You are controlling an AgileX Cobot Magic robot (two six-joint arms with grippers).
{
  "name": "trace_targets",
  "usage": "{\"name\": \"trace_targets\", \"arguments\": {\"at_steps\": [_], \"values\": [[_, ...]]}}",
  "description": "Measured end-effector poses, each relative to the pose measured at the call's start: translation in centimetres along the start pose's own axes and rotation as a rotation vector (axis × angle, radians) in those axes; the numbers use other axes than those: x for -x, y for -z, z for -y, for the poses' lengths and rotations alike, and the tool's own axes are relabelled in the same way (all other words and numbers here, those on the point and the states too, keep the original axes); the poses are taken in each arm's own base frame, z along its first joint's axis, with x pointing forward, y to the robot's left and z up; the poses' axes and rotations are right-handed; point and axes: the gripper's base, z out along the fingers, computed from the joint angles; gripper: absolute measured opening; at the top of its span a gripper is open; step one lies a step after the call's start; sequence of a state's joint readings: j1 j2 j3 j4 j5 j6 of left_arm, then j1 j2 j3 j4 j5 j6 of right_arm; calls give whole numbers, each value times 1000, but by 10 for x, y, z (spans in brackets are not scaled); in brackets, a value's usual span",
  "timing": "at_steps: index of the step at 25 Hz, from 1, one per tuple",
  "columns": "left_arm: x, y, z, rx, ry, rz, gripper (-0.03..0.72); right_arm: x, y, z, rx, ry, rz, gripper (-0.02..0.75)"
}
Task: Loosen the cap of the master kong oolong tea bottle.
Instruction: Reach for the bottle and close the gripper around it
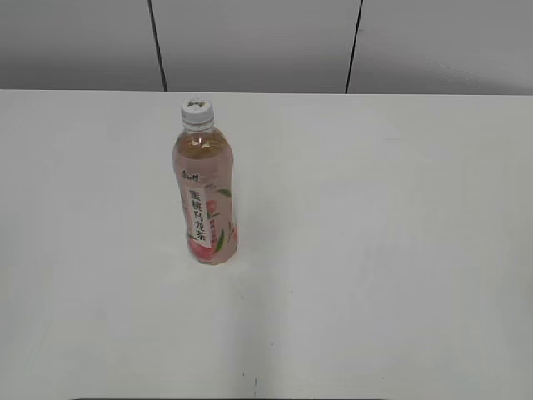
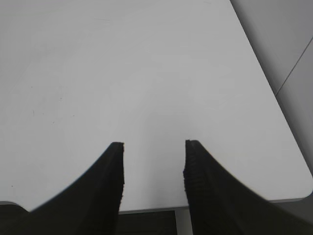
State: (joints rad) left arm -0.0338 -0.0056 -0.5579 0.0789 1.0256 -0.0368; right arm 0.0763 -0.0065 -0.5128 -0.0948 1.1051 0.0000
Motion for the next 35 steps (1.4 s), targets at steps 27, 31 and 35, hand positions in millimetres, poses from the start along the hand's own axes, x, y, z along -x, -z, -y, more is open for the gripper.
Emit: {"name": "trace_targets", "arguments": {"at_steps": [27,31,35], "values": [[0,0,0,-5,3,0,241,0,0,0,0,0,0,315],[0,0,1,-6,4,0,241,0,0,0,0,0,0,315],[1,-1,1,-7,4,-8,241,0,0,0,0,0,0,315]]}}
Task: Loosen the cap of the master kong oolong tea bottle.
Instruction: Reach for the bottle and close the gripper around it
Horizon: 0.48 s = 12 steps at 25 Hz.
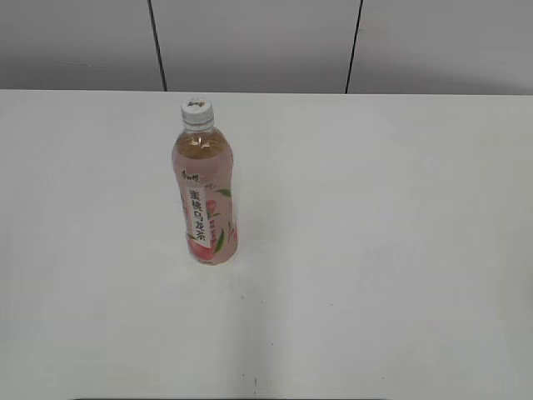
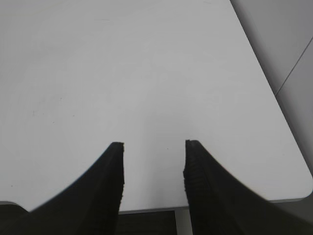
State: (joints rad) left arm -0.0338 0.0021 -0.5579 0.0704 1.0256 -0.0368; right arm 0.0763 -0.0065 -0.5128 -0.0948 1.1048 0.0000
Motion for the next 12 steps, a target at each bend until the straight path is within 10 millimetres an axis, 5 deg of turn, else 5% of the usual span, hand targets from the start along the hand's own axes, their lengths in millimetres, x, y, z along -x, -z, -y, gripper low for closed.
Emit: {"name": "trace_targets", "arguments": {"at_steps": [12], "values": [[11,-29,2,-10,-43,-169,241,0,0,0,0,0,0,315]]}}
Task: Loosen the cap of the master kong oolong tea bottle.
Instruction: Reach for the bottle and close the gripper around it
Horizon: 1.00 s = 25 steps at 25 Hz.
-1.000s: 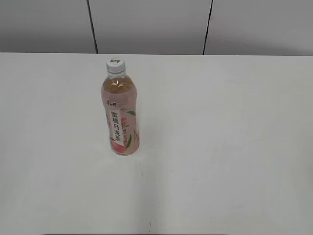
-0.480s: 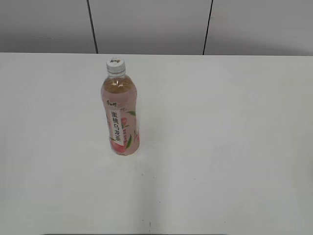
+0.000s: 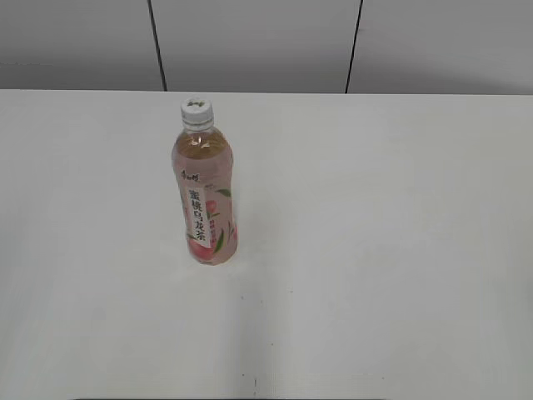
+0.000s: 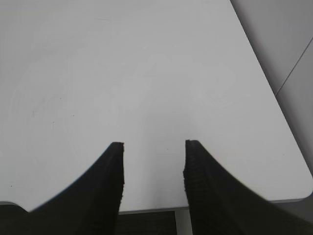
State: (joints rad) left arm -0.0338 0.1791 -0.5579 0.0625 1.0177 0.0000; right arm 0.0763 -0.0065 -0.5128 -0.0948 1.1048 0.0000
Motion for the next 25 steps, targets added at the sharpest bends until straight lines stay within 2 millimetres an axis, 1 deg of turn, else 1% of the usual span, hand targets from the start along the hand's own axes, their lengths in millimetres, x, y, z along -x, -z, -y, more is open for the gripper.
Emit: {"name": "trace_targets", "arguments": {"at_steps": [4,11,14,19,25], "values": [[5,-11,0,-3,-31,-68,241,0,0,0,0,0,0,315],[13,-37,2,-21,-60,-215,241,0,0,0,0,0,0,315],[21,-44,4,-35,-62,-220,241,0,0,0,0,0,0,315],[37,-60,7,-59,-44,-151,241,0,0,0,0,0,0,315],[64,-75,11,-86,9,75,241,0,0,0,0,0,0,315]]}}
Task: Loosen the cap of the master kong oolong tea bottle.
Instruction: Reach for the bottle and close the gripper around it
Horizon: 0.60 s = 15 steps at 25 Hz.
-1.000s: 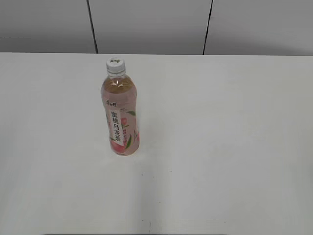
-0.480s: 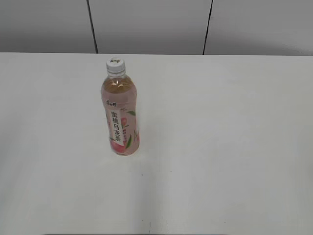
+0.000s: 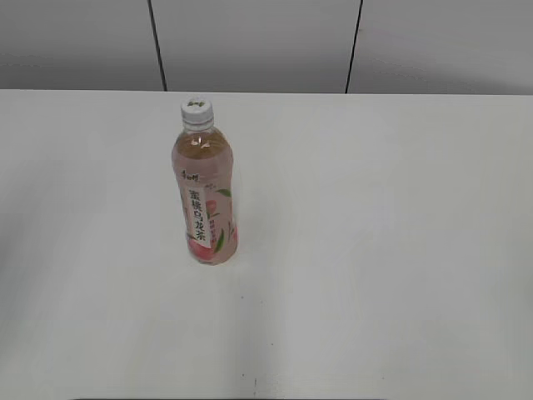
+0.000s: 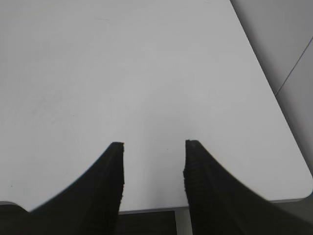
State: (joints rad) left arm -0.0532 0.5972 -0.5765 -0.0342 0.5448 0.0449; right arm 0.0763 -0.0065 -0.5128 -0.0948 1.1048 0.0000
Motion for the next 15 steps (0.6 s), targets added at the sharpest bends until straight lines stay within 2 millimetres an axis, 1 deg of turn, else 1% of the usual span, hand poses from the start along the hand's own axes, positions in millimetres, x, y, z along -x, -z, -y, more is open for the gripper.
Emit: {"name": "trace_targets", "arguments": {"at_steps": [3,5,9,10,11,15], "values": [[13,-7,0,-7,28,121,242,0,0,0,0,0,0,315],[19,-13,0,-8,43,169,242,0,0,0,0,0,0,315],[26,-34,-1,-3,60,196,246,0,0,0,0,0,0,315],[26,-41,-1,-1,63,192,259,0,0,0,0,0,0,315],[25,-53,-2,0,66,164,278,0,0,0,0,0,0,315],[27,-72,2,-14,68,179,370,0,0,0,0,0,0,315]]}}
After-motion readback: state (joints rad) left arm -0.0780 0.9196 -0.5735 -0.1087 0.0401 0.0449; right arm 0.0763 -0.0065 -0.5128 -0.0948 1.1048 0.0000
